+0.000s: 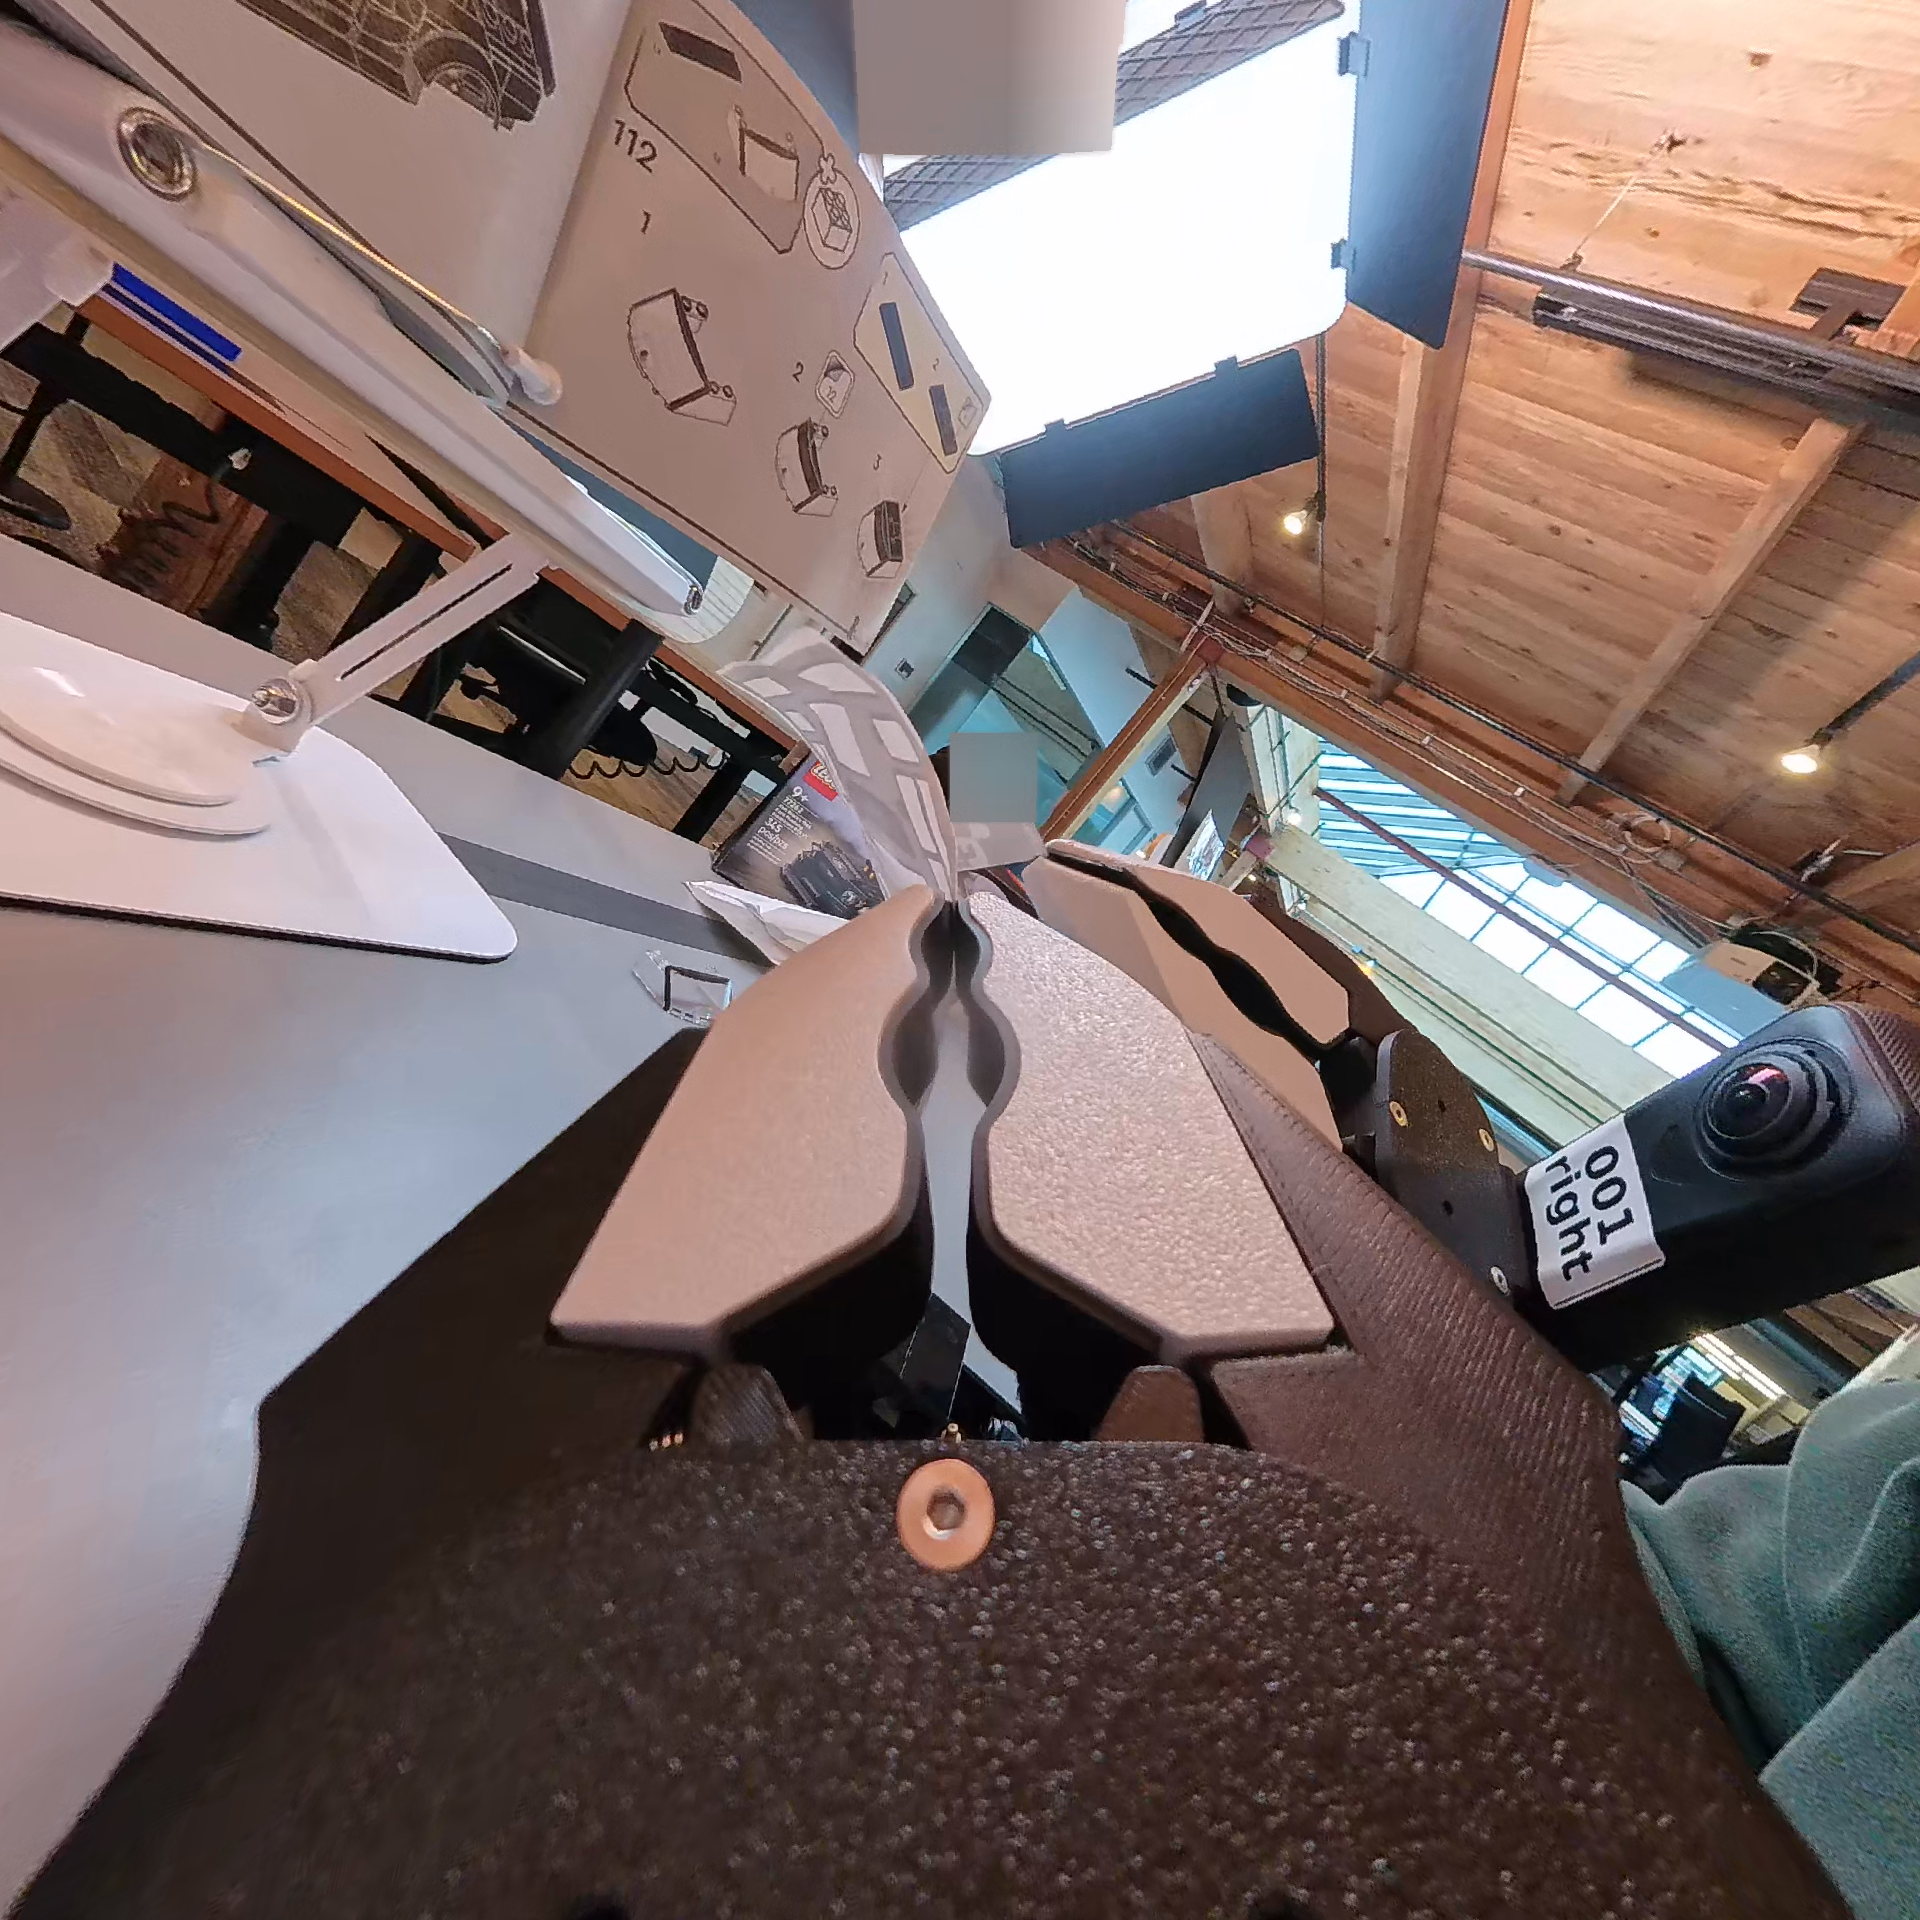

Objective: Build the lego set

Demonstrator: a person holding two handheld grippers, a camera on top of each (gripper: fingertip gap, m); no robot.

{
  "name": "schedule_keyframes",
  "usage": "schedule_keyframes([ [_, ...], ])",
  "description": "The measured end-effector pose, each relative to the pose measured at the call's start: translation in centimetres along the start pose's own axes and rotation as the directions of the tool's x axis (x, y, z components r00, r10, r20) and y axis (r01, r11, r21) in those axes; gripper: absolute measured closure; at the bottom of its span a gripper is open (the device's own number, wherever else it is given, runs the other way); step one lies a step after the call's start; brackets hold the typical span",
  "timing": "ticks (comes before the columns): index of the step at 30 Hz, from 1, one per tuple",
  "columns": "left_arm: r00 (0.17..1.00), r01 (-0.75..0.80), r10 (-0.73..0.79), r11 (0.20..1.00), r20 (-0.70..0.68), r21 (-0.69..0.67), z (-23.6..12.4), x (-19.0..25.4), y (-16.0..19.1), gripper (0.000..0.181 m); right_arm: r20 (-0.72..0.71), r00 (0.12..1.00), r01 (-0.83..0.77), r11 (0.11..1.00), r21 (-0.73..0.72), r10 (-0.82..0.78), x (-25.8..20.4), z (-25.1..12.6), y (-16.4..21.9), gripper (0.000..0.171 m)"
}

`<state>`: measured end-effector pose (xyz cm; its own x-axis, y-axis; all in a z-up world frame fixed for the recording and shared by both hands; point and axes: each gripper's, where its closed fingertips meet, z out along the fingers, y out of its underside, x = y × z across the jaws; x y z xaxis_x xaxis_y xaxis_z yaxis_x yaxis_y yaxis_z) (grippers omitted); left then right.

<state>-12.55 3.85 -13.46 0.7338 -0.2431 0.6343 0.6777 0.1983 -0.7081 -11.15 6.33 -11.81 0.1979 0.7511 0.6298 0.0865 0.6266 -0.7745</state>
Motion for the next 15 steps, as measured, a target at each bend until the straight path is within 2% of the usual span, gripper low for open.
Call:
schedule_keyframes([
  [15,1.0,-0.002,0.002,1.0,-0.003,-0.005,0.06,0.03,0.08,0.181,0.032,0.999,-0.015,1.0,-0.027,0.015,-0.54,0.26,0.51,0.171],
])
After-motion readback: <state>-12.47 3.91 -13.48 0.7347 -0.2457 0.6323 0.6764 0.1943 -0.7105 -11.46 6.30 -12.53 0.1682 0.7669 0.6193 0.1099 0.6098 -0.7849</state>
